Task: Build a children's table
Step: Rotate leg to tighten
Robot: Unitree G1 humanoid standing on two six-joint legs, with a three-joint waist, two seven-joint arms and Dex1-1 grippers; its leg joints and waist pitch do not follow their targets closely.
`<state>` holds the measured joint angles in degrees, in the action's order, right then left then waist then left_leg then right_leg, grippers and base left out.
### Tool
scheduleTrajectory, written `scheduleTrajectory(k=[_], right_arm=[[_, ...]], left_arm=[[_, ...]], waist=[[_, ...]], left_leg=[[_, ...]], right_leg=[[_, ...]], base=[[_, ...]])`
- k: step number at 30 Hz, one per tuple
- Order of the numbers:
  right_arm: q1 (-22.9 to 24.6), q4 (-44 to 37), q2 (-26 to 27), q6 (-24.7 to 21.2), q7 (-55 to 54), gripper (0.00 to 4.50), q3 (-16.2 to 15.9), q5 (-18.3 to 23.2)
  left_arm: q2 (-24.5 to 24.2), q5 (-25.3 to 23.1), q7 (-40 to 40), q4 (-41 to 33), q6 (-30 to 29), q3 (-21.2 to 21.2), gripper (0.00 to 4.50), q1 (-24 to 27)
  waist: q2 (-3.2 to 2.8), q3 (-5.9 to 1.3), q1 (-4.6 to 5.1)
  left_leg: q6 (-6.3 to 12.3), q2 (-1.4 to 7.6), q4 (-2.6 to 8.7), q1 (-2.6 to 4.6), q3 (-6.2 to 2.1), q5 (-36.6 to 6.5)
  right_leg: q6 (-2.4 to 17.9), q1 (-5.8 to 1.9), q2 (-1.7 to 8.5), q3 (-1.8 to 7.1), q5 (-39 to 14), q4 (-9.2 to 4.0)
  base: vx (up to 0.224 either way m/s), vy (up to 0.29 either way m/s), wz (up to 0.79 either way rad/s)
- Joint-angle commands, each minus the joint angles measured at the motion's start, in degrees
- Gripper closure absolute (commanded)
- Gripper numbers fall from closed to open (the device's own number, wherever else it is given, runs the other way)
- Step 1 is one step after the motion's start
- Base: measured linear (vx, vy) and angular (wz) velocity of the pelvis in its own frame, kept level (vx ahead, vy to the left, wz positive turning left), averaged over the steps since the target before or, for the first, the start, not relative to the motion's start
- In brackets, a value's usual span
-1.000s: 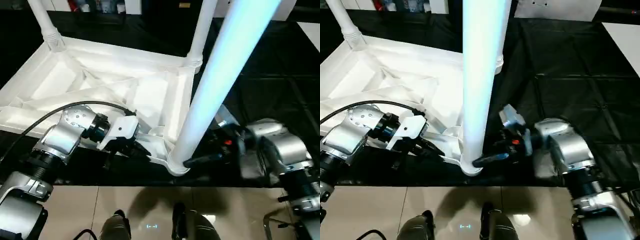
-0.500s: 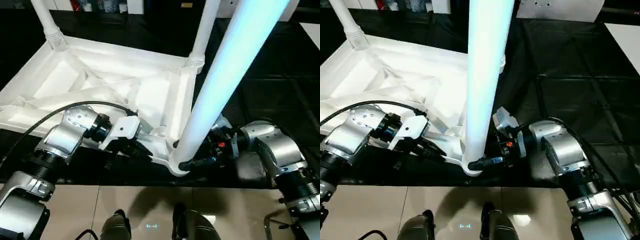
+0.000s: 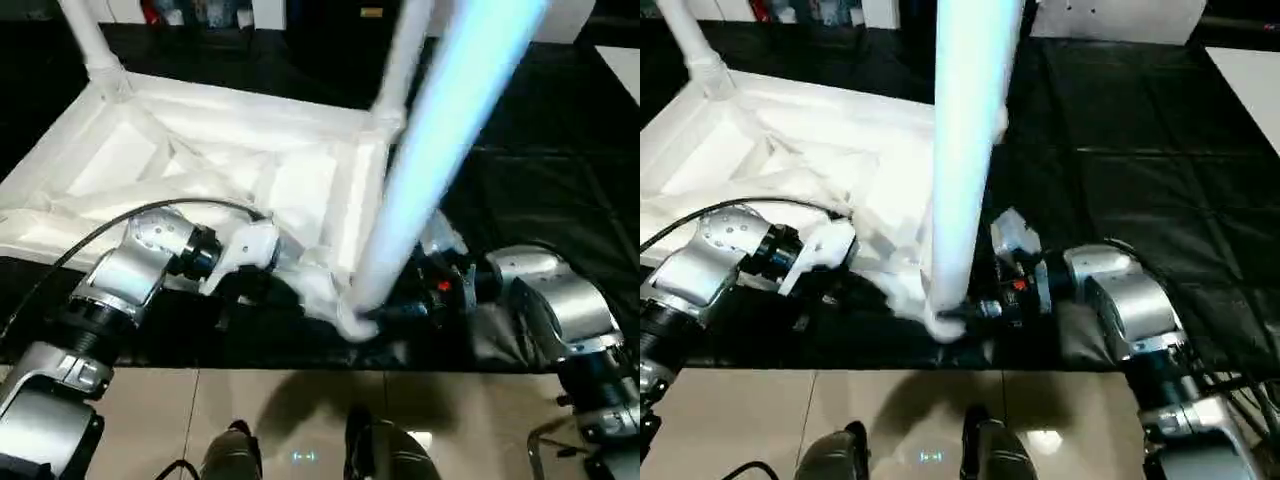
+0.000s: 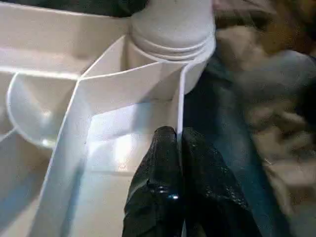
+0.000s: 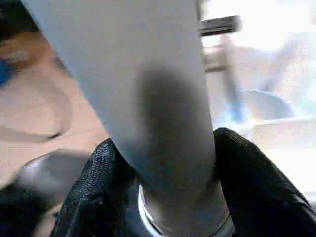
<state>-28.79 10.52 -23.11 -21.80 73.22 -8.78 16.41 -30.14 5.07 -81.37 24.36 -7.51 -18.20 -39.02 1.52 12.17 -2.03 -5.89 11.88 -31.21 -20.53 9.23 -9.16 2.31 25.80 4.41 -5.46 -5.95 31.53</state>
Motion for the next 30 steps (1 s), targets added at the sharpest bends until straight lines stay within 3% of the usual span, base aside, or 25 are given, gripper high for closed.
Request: scheduleTrajectory(k=[1, 2, 4, 6, 11, 12, 17, 24, 27, 30], right_arm=[[-0.16, 0.95, 6.45, -3.20, -14.41, 2.27, 0.34, -1.65], [-0.30, 1.05, 8.26, -4.31, -18.21, 2.29, 1.29, -2.02], [-0.42, 0.73, 11.21, -5.69, -24.26, 2.33, 2.60, -2.88], [-0.42, 0.45, 13.14, -6.52, -28.03, 2.37, 3.61, -3.32], [-4.24, 5.56, 24.72, -6.27, -51.32, 2.37, 7.94, -8.29], [-4.98, 6.63, 26.88, -5.50, -54.73, 2.37, 8.76, -8.81], [-4.53, 6.22, 29.56, -3.34, -61.33, 1.71, 9.56, -10.99], [-3.39, 4.87, 29.36, -1.53, -59.69, 1.20, 10.39, -10.43], [-0.64, 1.13, 23.72, 0.27, -53.13, 0.94, 10.07, -8.97], [1.76, -1.97, 18.68, 0.44, -45.22, 0.60, 10.03, -6.51]], left_arm=[[6.93, 0.34, 10.96, -0.65, -7.32, -0.73, 4.50, -0.60], [8.36, 0.28, 14.06, -0.97, -9.16, 0.12, 4.50, -0.91], [10.94, 0.07, 18.95, -1.59, -12.26, 1.75, 4.50, -1.32], [12.13, -0.12, 20.60, -2.23, -14.00, 2.33, 4.50, -1.49], [20.71, -4.84, 37.89, -2.36, -21.05, 5.33, 4.50, -3.48], [22.79, -5.37, 41.80, -2.74, -22.50, 6.22, 4.50, -3.75], [23.94, -7.36, 45.15, -5.47, -25.01, 5.41, 4.50, -3.23], [21.62, -7.62, 40.55, -7.92, -24.11, 3.87, 4.50, -1.28], [17.81, -6.61, 35.42, -9.52, -22.39, 2.60, 4.50, 0.80], [15.44, -6.08, 31.94, -9.04, -20.03, 2.38, 4.50, 1.49]], waist=[[0.33, -3.99, 0.12], [0.63, -4.05, 0.39], [0.60, -4.10, 0.87], [0.64, -4.21, 1.61], [0.21, -4.12, 2.72], [0.27, -4.37, 2.78], [0.21, -4.69, 3.01], [0.13, -4.96, 2.88], [0.35, -5.05, 2.67], [0.38, -5.13, 2.50]], left_leg=[[2.54, -0.05, 2.98, 0.17, 0.27, -12.45], [1.85, -0.39, 2.96, -0.06, 0.03, -12.15], [1.50, -0.55, 3.16, -0.79, -0.31, -11.93], [2.32, -0.76, 3.05, -0.44, -0.24, -12.39], [2.44, -0.68, 2.96, 0.09, -0.16, -13.92], [2.72, -0.75, 2.92, 0.22, -0.23, -14.39], [4.46, -0.35, 3.16, -0.10, -0.02, -14.00], [5.56, -0.34, 2.91, -0.43, 0.42, -11.29], [5.96, -0.29, 2.86, -0.64, 0.34, -10.73], [7.10, -0.42, 2.67, -0.67, 0.45, -9.35]], right_leg=[[4.91, -3.91, 3.37, 2.41, -36.90, -4.73], [3.36, -4.24, 3.44, 2.10, -39.71, -5.05], [1.35, -4.80, 3.36, 1.63, -40.83, -5.37], [1.02, -4.33, 3.25, 1.62, -39.59, -5.75], [1.90, -3.59, 3.19, 1.55, -39.40, -6.04], [1.81, -3.81, 3.09, 1.31, -38.54, -6.09], [3.75, -3.89, 2.87, 1.82, -30.66, -5.03], [6.69, -4.15, 2.87, 2.36, -24.04, -4.11], [6.19, -4.46, 3.02, 2.50, -24.01, -3.93], [7.44, -4.70, 2.74, 2.58, -21.49, -3.63]], base=[[0.000, 0.000, 0.00], [0.000, 0.000, 0.00], [0.000, 0.000, 0.00], [0.000, 0.000, 0.00], [0.000, 0.000, 0.00], [0.000, 0.000, 0.00], [0.000, 0.000, 0.00], [0.000, 0.000, 0.00], [0.000, 0.000, 0.00], [0.000, 0.000, 0.00]])
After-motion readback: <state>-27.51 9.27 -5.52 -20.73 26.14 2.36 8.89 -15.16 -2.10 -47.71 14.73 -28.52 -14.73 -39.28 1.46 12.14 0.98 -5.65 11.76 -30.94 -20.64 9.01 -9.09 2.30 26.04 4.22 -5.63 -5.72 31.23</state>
